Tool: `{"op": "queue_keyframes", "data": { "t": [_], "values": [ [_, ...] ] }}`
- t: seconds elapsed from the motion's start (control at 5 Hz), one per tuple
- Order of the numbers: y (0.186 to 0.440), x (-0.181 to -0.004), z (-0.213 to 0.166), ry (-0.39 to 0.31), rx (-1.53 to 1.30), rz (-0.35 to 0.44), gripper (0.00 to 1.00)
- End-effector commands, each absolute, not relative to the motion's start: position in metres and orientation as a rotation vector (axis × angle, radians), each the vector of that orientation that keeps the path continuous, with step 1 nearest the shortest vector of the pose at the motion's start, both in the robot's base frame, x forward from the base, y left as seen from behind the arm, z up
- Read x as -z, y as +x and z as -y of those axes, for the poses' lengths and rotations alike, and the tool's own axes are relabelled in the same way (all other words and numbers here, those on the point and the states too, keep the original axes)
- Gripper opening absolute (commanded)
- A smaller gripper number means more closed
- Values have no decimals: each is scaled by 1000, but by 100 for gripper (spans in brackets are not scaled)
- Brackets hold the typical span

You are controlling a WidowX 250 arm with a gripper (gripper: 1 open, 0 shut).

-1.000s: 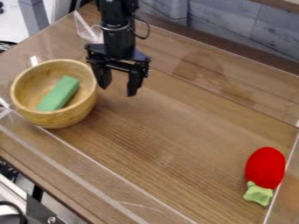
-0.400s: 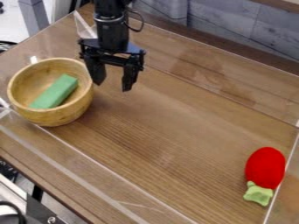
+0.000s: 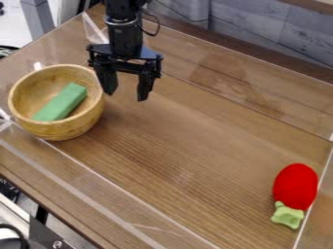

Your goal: Put the green stick in the brown bowl

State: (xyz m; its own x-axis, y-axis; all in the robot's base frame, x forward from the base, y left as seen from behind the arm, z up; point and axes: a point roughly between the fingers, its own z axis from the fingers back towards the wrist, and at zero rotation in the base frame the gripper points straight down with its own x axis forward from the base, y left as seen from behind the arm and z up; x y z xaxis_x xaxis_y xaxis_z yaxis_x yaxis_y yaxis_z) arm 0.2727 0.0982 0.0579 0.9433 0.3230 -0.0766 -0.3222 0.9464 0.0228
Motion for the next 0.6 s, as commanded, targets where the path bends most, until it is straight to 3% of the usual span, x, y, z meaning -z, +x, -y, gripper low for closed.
{"op": "queue_keyframes", "data": {
  "t": [0.0,0.2,0.4],
  "values": [
    [269,-65,-110,25,-395,-70,100],
    [267,-66,-106,23,-419,-80,0],
    [271,-72,-113,20,-394,-84,0]
  ]
}}
